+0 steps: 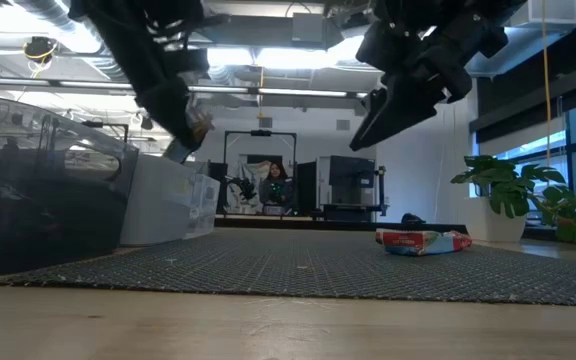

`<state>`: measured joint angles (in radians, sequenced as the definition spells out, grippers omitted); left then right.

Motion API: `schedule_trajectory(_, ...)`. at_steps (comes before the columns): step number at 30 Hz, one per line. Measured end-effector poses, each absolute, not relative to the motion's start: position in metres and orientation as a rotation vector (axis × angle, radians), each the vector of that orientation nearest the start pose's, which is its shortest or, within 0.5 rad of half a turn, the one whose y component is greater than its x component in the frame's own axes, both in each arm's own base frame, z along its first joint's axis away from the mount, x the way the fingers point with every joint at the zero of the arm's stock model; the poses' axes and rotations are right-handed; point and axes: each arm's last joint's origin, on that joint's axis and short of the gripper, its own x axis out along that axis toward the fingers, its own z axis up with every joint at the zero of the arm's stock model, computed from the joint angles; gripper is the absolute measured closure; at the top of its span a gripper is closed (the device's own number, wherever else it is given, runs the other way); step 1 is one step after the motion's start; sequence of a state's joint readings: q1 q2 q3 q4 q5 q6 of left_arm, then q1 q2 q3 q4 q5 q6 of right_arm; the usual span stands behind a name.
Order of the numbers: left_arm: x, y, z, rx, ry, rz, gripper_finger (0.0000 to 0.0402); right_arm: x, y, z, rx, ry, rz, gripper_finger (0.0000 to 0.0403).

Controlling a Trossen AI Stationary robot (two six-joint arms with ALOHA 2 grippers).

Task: Pick and place Granola Bars by type
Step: Put the yellow granola bar into the transparent bin

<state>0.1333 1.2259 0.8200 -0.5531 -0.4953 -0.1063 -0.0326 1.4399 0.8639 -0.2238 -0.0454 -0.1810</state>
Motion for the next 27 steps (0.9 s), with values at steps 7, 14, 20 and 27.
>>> schedule_trajectory(7, 0.225, 0.061, 0.223, -0.014, 1.029, 0.602, 0.0304, 0.291, -0.008, 0.213, -0.142, 0.795, 0.085, 0.0203)
schedule_trajectory(14, 0.226, 0.069, 0.216, -0.039, 1.076, 0.547, 0.0304, 0.289, -0.008, 0.211, -0.117, 0.826, 0.078, 0.0203)
schedule_trajectory(20, 0.228, 0.069, 0.204, -0.066, 1.162, 0.494, 0.0304, 0.284, -0.008, 0.207, -0.113, 0.887, 0.082, 0.0203)
schedule_trajectory(27, 0.231, 0.070, 0.198, -0.068, 1.187, 0.491, 0.0302, 0.276, -0.007, 0.199, -0.086, 0.992, 0.083, 0.0203)
